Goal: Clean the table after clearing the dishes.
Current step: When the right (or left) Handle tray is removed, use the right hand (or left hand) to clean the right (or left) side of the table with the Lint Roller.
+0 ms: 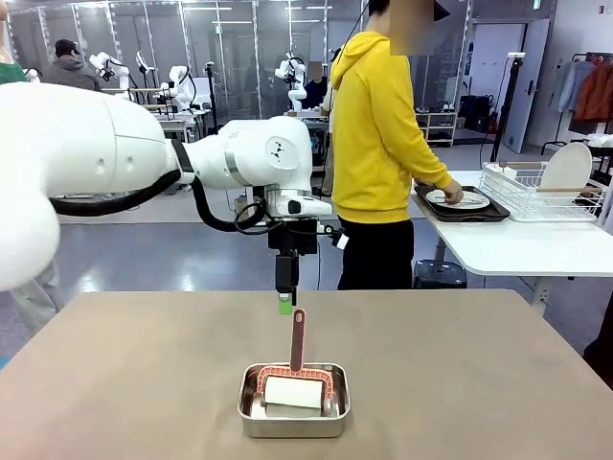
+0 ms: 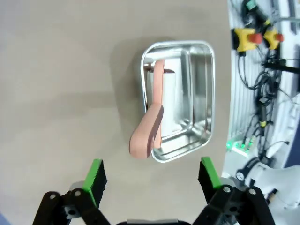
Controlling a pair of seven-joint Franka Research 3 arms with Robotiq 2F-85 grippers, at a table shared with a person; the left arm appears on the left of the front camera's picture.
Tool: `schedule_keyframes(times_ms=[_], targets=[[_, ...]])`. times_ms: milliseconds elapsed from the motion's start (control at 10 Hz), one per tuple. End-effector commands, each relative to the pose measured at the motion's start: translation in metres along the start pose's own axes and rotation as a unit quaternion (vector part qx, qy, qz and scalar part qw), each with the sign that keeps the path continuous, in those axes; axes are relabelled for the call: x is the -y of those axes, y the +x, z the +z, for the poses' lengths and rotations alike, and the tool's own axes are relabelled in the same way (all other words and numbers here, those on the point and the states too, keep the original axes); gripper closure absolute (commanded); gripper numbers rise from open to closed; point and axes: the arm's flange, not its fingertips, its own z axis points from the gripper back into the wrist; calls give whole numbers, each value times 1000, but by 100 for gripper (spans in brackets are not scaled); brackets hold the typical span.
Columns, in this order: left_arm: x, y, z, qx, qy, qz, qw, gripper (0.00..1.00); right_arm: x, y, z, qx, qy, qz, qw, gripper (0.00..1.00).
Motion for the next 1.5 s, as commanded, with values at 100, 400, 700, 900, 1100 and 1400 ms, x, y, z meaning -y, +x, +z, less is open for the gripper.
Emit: schedule_keyframes(times_ms=[100, 400, 700, 900, 1100, 1400], targets=[[-10, 14, -12, -28, -30, -19, 999, 0, -3, -1, 2, -4, 1, 2, 1000, 0], [-2, 19, -36, -44, -28, -7, 999, 0, -3, -1, 2, -4, 1, 2, 1000, 0], [15, 19, -59, -44, -20, 3, 999, 0, -3, -1, 2, -4, 1, 2, 1000, 0], [17, 17, -67, -48, -21, 10, 999, 11, -3, -1, 2, -4, 1, 2, 1000, 0], [20, 19, -70, -38, -30, -4, 999, 39, -3, -1, 2, -4, 1, 2, 1000, 0], [17, 18, -69, -40, -26, 9, 999, 100, -3, -1, 2, -4, 1, 2, 1000, 0]])
